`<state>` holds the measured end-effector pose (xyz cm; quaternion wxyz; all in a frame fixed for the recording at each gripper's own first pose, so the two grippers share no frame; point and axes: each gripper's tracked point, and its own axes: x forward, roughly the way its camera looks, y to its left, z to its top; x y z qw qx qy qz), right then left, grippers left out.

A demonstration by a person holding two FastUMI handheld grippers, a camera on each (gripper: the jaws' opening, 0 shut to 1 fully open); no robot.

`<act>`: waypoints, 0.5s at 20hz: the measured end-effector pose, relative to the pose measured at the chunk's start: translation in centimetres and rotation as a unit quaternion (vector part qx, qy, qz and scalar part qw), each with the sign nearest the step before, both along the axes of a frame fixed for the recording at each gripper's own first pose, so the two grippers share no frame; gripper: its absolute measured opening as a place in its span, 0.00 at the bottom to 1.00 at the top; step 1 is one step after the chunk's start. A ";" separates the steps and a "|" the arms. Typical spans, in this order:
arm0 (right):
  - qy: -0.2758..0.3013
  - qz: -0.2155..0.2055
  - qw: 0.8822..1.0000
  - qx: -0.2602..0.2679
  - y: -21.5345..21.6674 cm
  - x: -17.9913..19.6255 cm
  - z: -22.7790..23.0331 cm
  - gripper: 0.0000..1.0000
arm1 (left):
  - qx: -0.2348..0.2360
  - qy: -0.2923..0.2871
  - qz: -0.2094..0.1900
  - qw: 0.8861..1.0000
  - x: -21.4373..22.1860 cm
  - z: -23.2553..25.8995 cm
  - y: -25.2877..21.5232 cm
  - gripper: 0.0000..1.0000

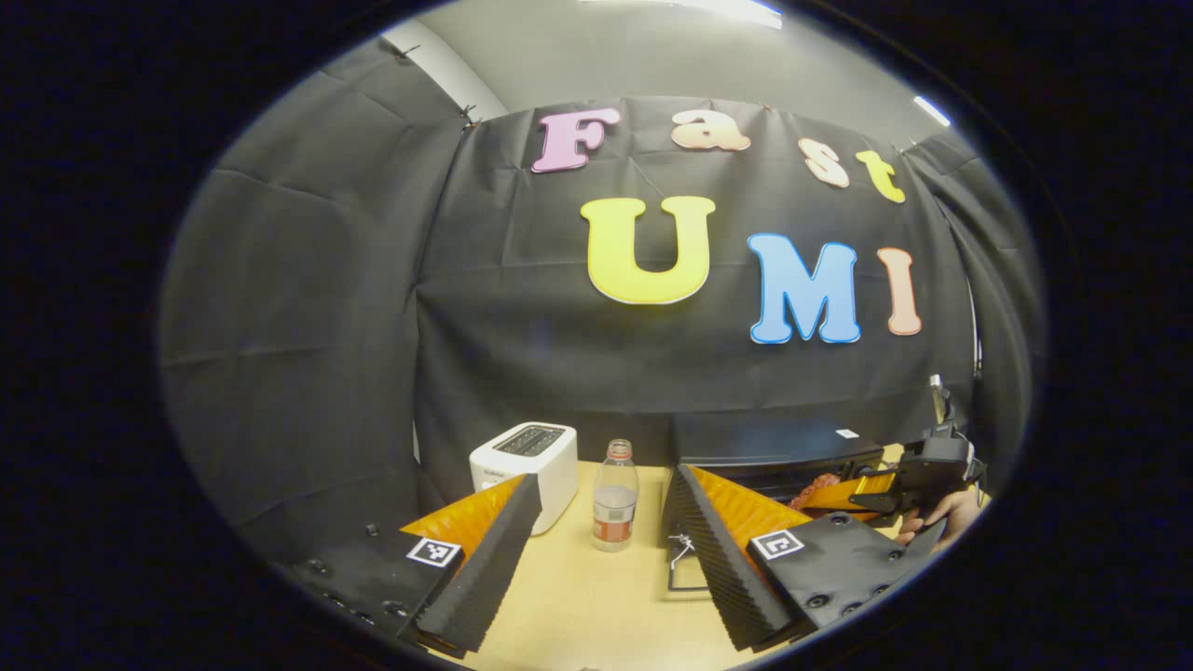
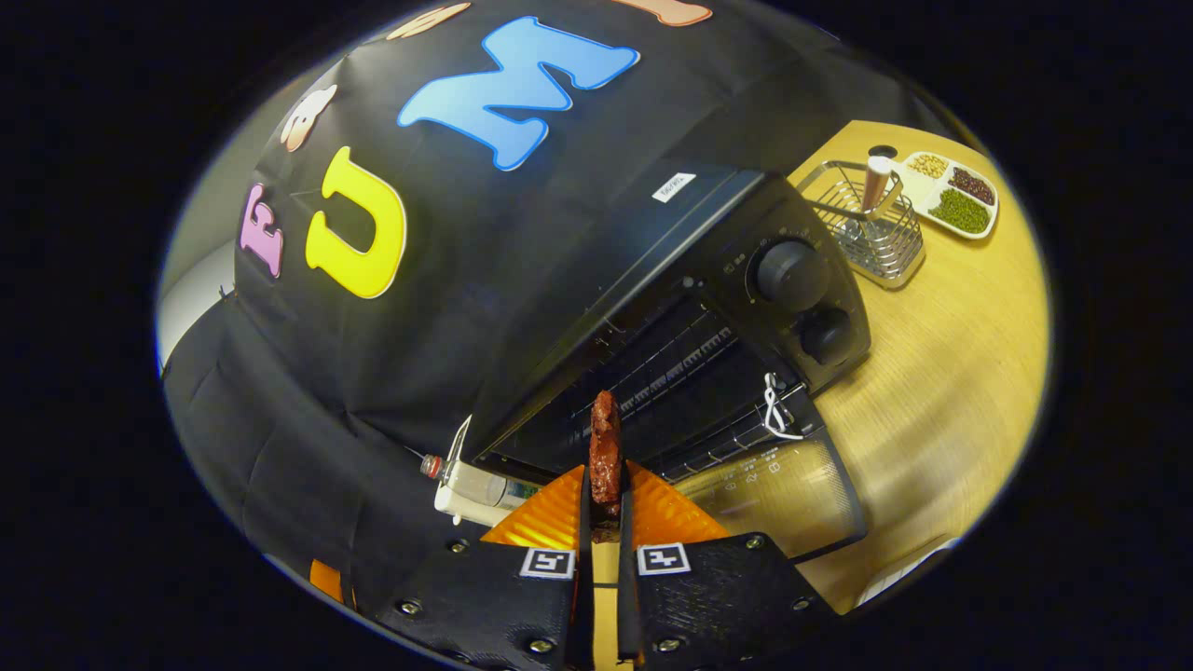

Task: Open the electric oven with the left hand, put the food in, and close the electric oven.

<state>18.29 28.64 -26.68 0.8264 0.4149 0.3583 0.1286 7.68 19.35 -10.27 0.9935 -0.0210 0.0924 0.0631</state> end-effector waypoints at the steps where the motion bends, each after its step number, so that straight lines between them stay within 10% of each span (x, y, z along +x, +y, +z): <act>1: 0.000 -0.007 1.000 0.002 0.2 0.8 -0.6 0.10 | 0.003 0.004 0.002 1.000 0.0 -0.1 0.4 0.97; 10: -0.011 -0.048 0.999 0.014 1.5 5.4 -2.9 0.10 | 0.008 0.034 0.018 0.999 -0.4 -2.2 2.4 1.00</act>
